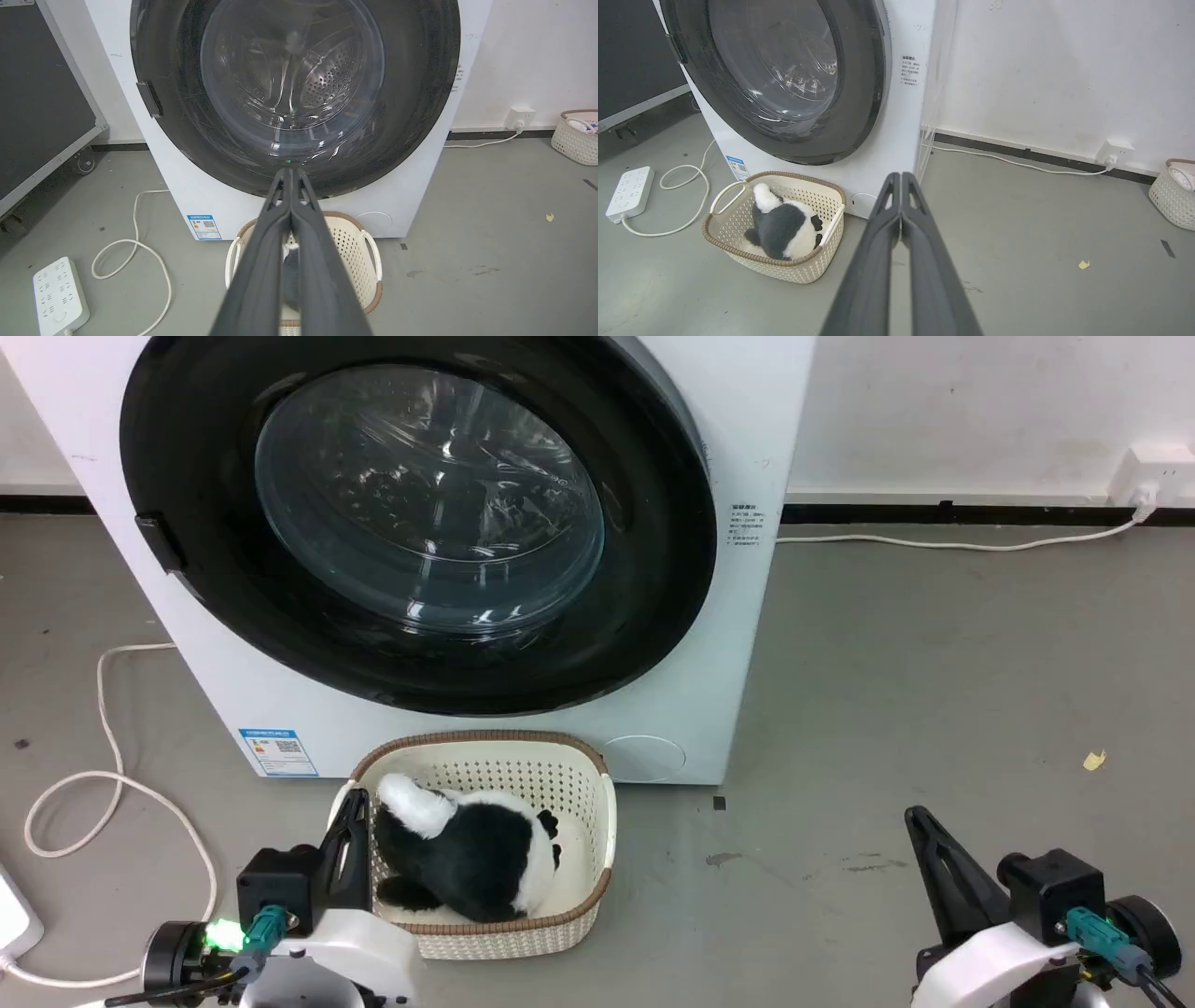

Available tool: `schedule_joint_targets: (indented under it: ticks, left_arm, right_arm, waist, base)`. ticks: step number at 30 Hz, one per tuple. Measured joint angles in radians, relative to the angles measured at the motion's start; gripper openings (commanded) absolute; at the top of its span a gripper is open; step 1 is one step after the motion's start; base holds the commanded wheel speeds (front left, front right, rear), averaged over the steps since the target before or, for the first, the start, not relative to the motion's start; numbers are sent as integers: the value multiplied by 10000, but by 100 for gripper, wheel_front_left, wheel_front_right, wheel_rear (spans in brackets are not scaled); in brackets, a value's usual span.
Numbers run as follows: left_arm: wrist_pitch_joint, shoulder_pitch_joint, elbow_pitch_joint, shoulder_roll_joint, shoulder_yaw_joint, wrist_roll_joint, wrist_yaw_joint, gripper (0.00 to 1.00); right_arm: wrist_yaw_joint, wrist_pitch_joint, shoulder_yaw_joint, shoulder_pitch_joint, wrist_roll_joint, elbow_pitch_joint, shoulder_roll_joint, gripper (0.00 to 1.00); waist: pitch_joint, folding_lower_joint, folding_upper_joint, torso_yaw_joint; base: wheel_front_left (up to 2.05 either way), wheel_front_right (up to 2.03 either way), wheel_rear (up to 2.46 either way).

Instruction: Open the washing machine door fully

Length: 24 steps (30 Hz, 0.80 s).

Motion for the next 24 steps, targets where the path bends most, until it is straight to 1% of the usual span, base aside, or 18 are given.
schedule_joint_targets:
  ticks: [24]
  left_arm:
    - [2, 0, 0, 0, -4, 0, 0, 0]
  right_arm:
    - [0, 0, -4, 0, 0, 0, 0, 0]
  waist:
    - [0, 1, 0, 0]
  base:
    - [0, 0, 0]
